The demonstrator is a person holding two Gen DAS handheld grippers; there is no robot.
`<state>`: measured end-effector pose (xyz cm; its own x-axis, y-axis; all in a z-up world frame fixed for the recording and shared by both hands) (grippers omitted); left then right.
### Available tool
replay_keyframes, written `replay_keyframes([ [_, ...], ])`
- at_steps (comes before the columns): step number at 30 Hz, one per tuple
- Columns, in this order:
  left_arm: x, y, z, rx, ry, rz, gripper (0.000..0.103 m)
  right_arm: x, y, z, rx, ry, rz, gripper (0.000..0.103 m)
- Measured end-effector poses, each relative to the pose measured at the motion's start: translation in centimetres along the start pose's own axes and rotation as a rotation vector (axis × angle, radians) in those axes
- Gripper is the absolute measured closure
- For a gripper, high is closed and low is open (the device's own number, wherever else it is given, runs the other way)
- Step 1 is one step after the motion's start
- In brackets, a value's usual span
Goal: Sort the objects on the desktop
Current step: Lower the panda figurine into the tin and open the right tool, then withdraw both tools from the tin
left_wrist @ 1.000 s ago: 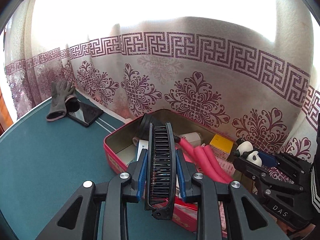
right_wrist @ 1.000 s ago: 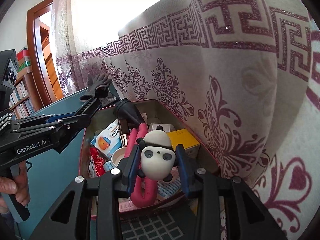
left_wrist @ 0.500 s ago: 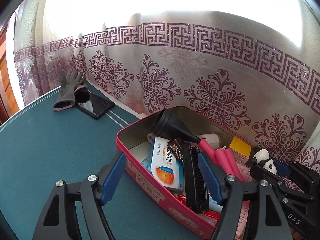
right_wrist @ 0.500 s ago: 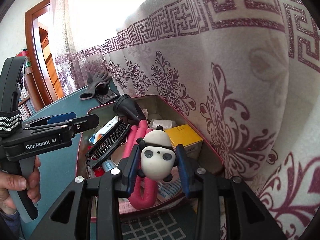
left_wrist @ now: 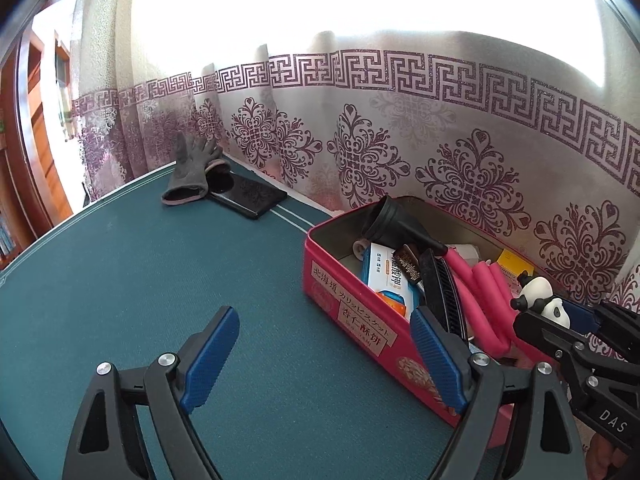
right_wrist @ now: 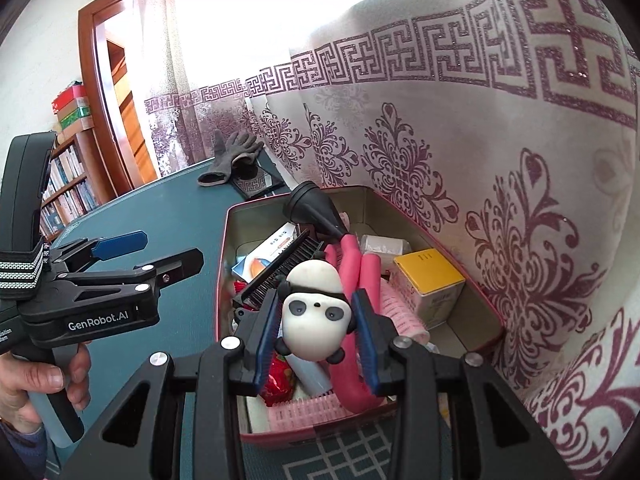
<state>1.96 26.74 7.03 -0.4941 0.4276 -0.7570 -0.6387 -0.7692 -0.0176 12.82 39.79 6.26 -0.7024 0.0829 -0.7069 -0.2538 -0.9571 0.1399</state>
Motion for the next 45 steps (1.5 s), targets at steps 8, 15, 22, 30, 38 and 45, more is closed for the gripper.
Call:
replay_keyframes([
  [8,-1.8,1.0,-1.2,-0.029,-0.036,0.025,0.001,0.9,0.3,0.1,0.001,0.034,-0.008,0.062],
  [15,-2.8,1.3,-1.8,-0.046,-0.052,0.017,0.001,-0.3,0.3,-0.4,-0.001,0.023,-0.037,0.053],
  [22,-3.5,1.2,-2.4,-0.04,-0.054,0.037,0.001,-2.3,0.5,-0.5,0.022,-0.03,-0.058,0.02],
  [30,-4.4,1.5,-3.1,-0.088,-0.041,0.059,0.001,-3.5,1.5,-1.0,0.012,-0.025,-0.049,0.013],
  [38,-5.2,0.6,-3.5,-0.077,-0.038,0.113,0.001,-5.0,1.5,-2.1,0.016,-0.044,-0.082,0.005],
  [45,-5.7,-1.5,-3.7,-0.021,-0.03,0.165,0.001,-6.4,1.0,-2.9,0.014,-0.082,-0.126,0.0],
])
Point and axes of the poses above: each gripper's, at about its wrist camera, not at the fingertips, and x roughly the way its jaws point, y to its left, z to its top, the point moved 3 cm from there along x, roughly the way its jaws point, and after that the axes turned 10 degrees about y, right-handed, at the moved point
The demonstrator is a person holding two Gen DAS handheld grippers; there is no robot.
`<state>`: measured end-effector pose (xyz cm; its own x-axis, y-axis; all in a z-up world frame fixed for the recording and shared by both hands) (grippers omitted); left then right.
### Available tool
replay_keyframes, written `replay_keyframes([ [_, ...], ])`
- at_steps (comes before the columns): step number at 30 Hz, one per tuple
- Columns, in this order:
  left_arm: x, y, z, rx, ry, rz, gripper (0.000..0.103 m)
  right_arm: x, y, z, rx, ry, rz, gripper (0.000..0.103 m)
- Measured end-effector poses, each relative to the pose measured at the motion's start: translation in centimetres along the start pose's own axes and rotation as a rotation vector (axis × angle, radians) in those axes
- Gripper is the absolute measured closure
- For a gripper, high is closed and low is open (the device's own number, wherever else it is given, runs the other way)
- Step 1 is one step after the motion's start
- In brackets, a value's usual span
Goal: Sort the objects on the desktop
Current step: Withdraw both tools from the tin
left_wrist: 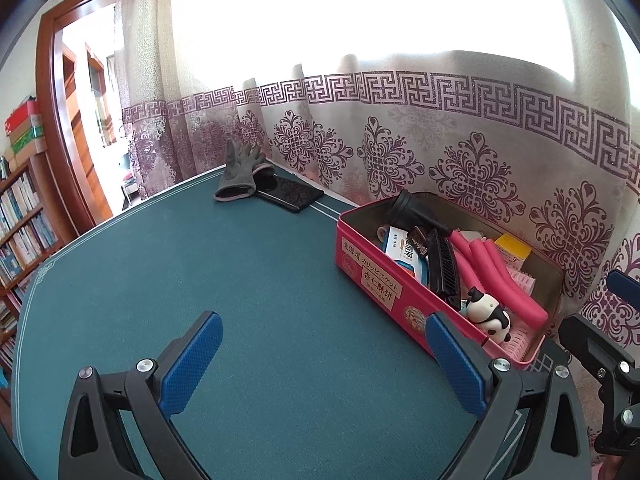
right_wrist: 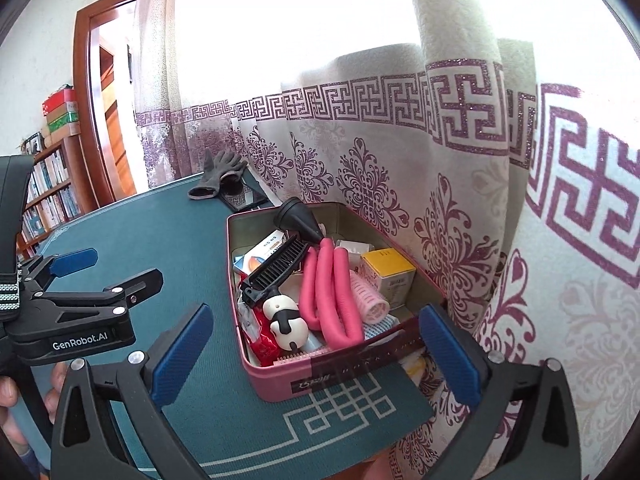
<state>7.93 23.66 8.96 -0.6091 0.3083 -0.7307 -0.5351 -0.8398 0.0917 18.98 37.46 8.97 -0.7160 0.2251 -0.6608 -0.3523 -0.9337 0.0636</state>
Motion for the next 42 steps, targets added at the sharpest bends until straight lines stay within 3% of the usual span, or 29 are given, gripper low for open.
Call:
replay_keyframes([
  [4,-0.7,-1.3,-0.1,0.043,-0.018,0.032,0.001,-0.3,-0.4,-0.5,-0.002,0.003,-0.007,0.0],
  [10,-0.9,-2.5,-0.2,0.029,0.01,-0.068,0.001,-0.3,-1.6,-1.3,0.023,0.036,-0.026,0.0],
  [21,-0.3,-3.4,-0.2,0.009,0.055,-0.129,0.001,0.2,-2.4,-1.7,0.037,0.084,-0.028,0.0],
  [42,-0.3,-3.4,-0.2,0.053,0.011,-0.069,0.001,1.1,-1.8,-2.0,0.023,0.12,-0.013,0.0],
])
Point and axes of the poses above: each gripper's, at about its wrist camera, not at the fingertips, and x roughly the way its jaws point, y to its left, z to its top, the point moved 3 cm from there along x, roughly the way its jaws point, and after that the axes turned 10 degrees about y, right-handed, at the moved point
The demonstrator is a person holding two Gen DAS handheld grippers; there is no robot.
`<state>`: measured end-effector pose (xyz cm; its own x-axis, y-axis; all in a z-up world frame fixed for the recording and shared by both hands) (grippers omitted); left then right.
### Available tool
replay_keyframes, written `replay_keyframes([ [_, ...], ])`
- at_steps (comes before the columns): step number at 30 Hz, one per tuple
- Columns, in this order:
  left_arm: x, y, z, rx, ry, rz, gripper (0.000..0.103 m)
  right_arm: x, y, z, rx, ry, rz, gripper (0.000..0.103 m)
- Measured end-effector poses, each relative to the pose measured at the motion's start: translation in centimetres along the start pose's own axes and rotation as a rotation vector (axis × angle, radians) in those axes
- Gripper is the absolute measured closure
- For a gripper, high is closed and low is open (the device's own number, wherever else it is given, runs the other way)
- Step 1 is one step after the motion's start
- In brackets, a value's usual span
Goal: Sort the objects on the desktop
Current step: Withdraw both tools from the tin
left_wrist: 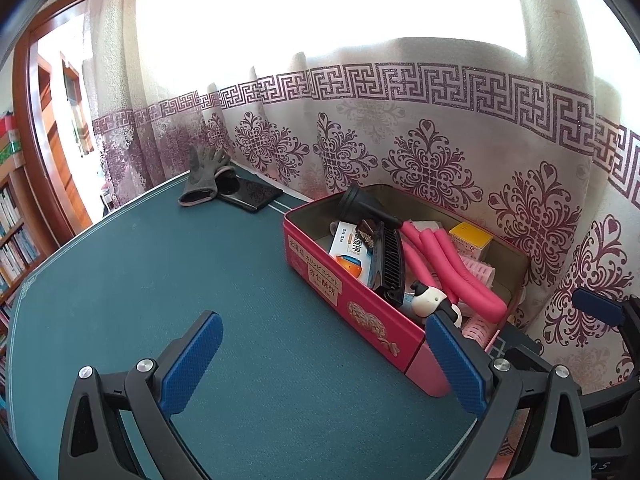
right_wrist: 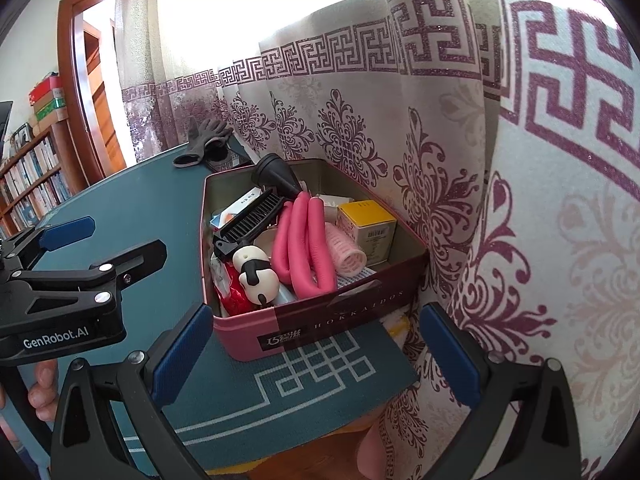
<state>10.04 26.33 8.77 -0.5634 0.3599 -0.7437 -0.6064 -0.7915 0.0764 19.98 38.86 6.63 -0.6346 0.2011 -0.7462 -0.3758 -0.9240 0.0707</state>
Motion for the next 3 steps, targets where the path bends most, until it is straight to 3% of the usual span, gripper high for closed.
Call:
replay_keyframes([
  [3,0.14,1.15,-0.16,-0.019,0.006,0.018,0.001,-0.2,0.67,-0.02,-0.026,-0.017,-0.019,0.0],
])
Point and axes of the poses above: each gripper's, at about its wrist camera, not at the fingertips, and x roughly the way its jaws point, y to its left, z to its top, the point moved 3 cm from there along x, roughly the way its jaws point, and after that the axes turned 10 degrees about y, right-handed, at the moved point
